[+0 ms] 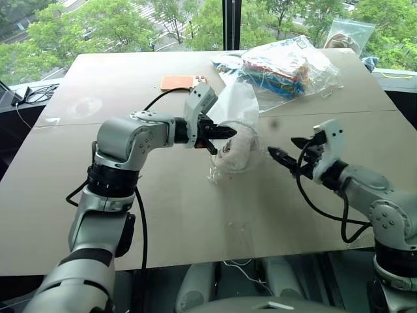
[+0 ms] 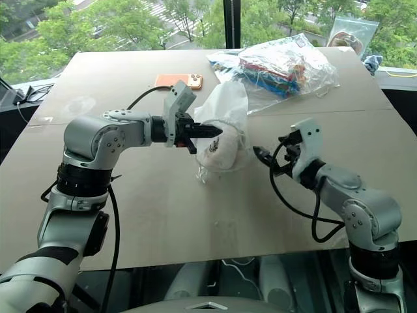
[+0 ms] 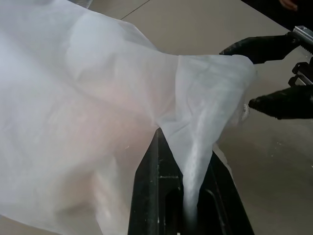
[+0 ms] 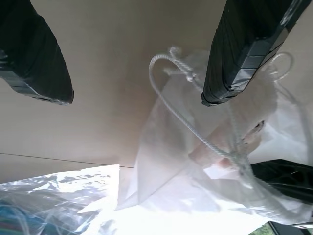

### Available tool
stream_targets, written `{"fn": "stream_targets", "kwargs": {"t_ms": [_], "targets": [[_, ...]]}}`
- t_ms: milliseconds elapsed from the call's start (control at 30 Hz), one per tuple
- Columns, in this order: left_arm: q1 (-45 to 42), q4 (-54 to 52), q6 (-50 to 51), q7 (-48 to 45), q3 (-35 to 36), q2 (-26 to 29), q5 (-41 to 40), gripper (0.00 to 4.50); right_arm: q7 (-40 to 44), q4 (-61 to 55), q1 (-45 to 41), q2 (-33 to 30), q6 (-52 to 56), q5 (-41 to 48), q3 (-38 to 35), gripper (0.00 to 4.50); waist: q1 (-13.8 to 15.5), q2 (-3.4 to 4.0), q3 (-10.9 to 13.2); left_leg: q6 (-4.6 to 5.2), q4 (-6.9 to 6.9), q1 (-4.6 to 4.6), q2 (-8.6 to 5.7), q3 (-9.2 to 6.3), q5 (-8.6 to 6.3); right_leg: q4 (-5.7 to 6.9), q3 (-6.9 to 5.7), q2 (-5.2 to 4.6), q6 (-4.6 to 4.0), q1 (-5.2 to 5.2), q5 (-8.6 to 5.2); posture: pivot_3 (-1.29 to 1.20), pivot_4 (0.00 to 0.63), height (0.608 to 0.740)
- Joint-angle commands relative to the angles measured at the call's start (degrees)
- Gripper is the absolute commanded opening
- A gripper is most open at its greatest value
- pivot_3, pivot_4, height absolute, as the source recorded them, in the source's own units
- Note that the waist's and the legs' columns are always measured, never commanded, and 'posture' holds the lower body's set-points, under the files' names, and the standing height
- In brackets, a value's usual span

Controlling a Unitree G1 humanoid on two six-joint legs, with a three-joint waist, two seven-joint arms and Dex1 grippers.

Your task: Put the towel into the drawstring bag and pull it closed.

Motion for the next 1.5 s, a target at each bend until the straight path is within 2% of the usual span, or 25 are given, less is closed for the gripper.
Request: {"fn": "stream_targets", "kwargs": {"t_ms": [33,367,500,600,800,833,967,1067,1100,1133,1167,1233,1267,1500], "targets": [[-0.5,-1.9,-0.4,-0.3,0.9,-0.2,-0.4,0.00,2.6,2.0,-1.8,-1.2,-2.8,-3.3,4.2,4.48,-0.1,0.00,0.0,0.00,0.00,0.01,0.01,0.01,0.00,0.00,0.00,0.02,0.00,0.00,0.00,0.00,0.150,0.740],[0.3,-2.9,0.1,0.5,1.5,-0.2,-0.5,0.00,5.2,7.5,-5.0,1.3,-6.4,-8.1,9.8,4.48,0.0,0.00,0.0,0.00,0.04,-0.02,0.01,0.02,0.00,-0.01,0.01,0.02,0.00,0.01,0.00,0.00,0.150,0.740],[0.7,-3.4,0.0,0.6,1.3,-0.2,-0.4,0.00,3.9,12.4,-8.1,0.6,-9.1,-17.0,17.2,4.48,-0.3,0.00,0.0,0.00,0.05,-0.01,0.02,0.02,0.00,0.00,0.01,0.04,0.00,0.00,0.00,0.00,0.150,0.740],[0.7,-3.6,0.0,0.7,1.2,-0.3,-0.4,0.00,-0.5,15.7,-9.2,2.1,-10.3,-22.5,18.3,3.61,-0.2,0.00,0.0,0.00,0.04,0.02,0.04,-0.01,0.00,0.04,-0.01,0.06,-0.01,0.00,0.00,0.00,0.150,0.740],[1.4,-4.0,-0.4,0.1,0.3,0.2,0.0,0.00,-7.3,12.0,-6.1,7.7,-9.0,-25.4,13.7,0.72,0.0,0.00,0.0,-0.01,0.05,-0.02,0.02,0.02,0.00,0.01,0.04,0.03,-0.02,-0.01,0.01,0.00,0.150,0.740],[1.5,-3.9,-0.1,-0.6,0.1,0.5,-0.3,0.00,-7.9,10.5,-5.6,8.3,-8.3,-25.4,13.1,0.10,0.0,0.00,0.0,-0.01,0.04,-0.03,0.01,0.01,0.00,0.01,0.04,0.02,-0.02,-0.02,0.01,0.00,0.150,0.740],[1.5,-2.8,-4.5,-0.9,1.0,0.4,1.2,0.00,-9.3,4.4,-4.5,9.0,-5.3,-25.4,11.0,0.04,0.0,0.01,0.0,-0.01,0.04,-0.02,0.01,0.00,0.00,0.01,0.02,0.02,-0.02,-0.02,0.01,0.00,0.150,0.740],[0.9,-1.9,-5.7,-3.3,2.8,0.5,-0.5,0.00,-9.3,0.3,-5.3,9.3,-3.3,-24.7,9.4,0.04,-0.1,0.01,0.0,-0.01,0.05,0.00,0.02,-0.01,0.00,0.02,0.01,0.03,-0.02,-0.01,0.01,0.00,0.150,0.740],[1.2,-3.2,-7.0,-5.1,1.9,1.7,-0.2,0.56,-9.0,-0.7,-5.6,9.3,-2.7,-24.6,9.2,0.00,-0.1,0.01,0.0,-0.01,0.04,0.00,0.02,0.00,0.00,0.03,0.01,0.04,-0.02,-0.01,0.01,0.00,0.150,0.740],[1.6,-4.1,-8.9,-5.4,1.6,2.3,0.7,0.83,-8.8,-1.3,-5.8,9.3,-2.3,-24.5,9.1,0.00,-0.2,0.01,0.0,-0.01,0.04,0.00,0.03,0.00,0.00,0.03,0.01,0.04,-0.02,-0.02,0.01,0.00,0.150,0.740],[1.8,-4.3,-10.1,-5.0,1.9,2.3,1.3,1.35,-8.7,-1.7,-5.9,9.3,-2.1,-24.6,9.1,0.00,-0.2,0.01,0.0,-0.01,0.04,0.00,0.03,0.01,0.00,0.03,0.02,0.05,-0.02,-0.02,0.01,0.00,0.150,0.740],[3.4,-4.8,-9.4,-5.1,4.3,2.9,-0.4,2.40,-8.5,-2.1,-5.9,9.9,-1.8,-24.4,9.0,0.00,-0.2,0.01,0.0,-0.01,0.04,0.00,0.04,0.01,0.00,0.02,0.02,0.05,-0.02,-0.02,0.01,0.00,0.150,0.740],[4.7,-5.9,-9.5,-6.1,4.8,4.1,-0.9,2.73,-8.5,-2.3,-5.9,10.1,-1.7,-24.4,9.0,0.00,-0.2,0.01,0.0,0.00,0.04,0.00,0.04,0.01,0.00,0.02,0.02,0.05,-0.02,-0.02,0.01,0.00,0.150,0.740],[24.0,-9.6,-16.6,-9.8,10.7,13.4,1.0,2.73,-8.4,-2.6,-5.3,11.2,-1.3,-24.9,9.0,0.00,-1.3,0.04,0.0,0.00,-0.09,0.02,0.08,0.07,0.00,0.02,0.09,0.05,-0.04,-0.11,0.00,0.00,0.150,0.740]]}}
